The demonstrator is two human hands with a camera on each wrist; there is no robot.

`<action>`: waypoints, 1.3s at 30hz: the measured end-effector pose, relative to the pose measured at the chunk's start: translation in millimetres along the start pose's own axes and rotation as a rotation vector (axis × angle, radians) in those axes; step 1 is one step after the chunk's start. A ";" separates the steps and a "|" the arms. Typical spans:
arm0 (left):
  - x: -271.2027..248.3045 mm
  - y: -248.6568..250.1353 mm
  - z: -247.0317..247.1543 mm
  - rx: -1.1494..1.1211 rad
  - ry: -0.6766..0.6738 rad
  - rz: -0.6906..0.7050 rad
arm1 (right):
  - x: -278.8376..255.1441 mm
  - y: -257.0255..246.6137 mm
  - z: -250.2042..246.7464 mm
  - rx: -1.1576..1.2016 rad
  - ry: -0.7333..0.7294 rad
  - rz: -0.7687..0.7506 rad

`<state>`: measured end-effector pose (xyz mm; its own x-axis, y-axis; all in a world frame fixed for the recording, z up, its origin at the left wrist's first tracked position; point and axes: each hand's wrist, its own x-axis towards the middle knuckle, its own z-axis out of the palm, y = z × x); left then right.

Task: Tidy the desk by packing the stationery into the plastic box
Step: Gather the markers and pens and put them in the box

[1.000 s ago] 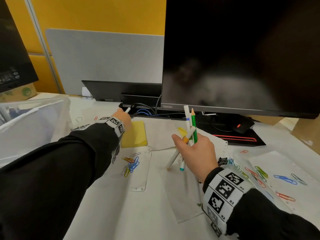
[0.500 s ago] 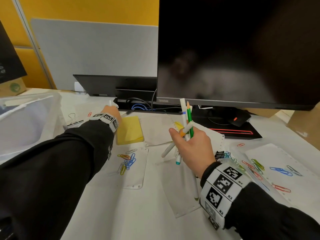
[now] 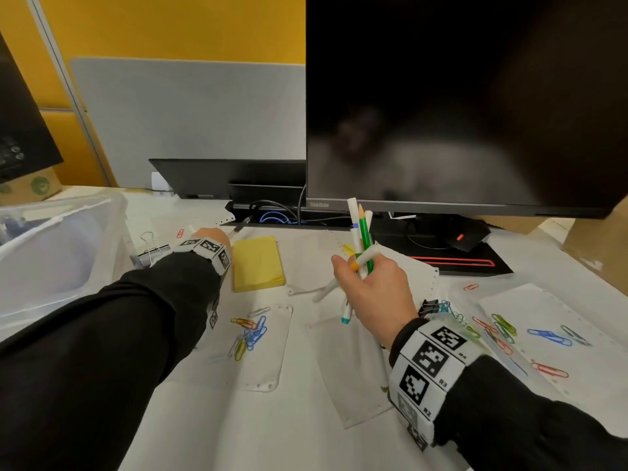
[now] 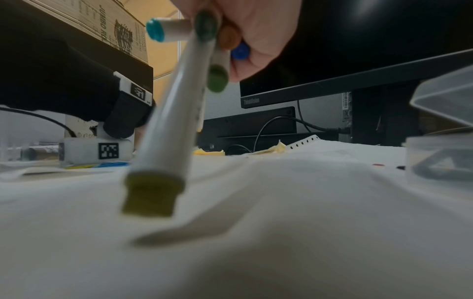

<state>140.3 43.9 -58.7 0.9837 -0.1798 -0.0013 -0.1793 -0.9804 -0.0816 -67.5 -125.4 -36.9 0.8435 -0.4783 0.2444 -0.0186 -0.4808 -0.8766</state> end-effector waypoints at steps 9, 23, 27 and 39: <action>-109.9 30.0 -68.9 -0.566 -0.062 0.181 | -4.3 -3.8 -1.0 0.092 -0.041 -0.027; -169.7 74.1 -53.8 -0.969 -0.198 0.685 | -1.9 -19.0 -14.4 0.391 0.004 0.035; -174.1 82.1 -50.0 -1.073 -0.162 0.692 | 1.6 -20.3 -14.3 0.440 0.056 0.059; -168.3 91.4 -44.0 -1.146 -0.378 0.516 | 11.3 -27.8 -16.9 0.466 0.215 0.053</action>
<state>-42.2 -19.0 -22.1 0.7084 -0.7023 -0.0699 -0.2590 -0.3507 0.9000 -66.4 -129.8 -2.8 0.7179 -0.6567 0.2312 0.2240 -0.0966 -0.9698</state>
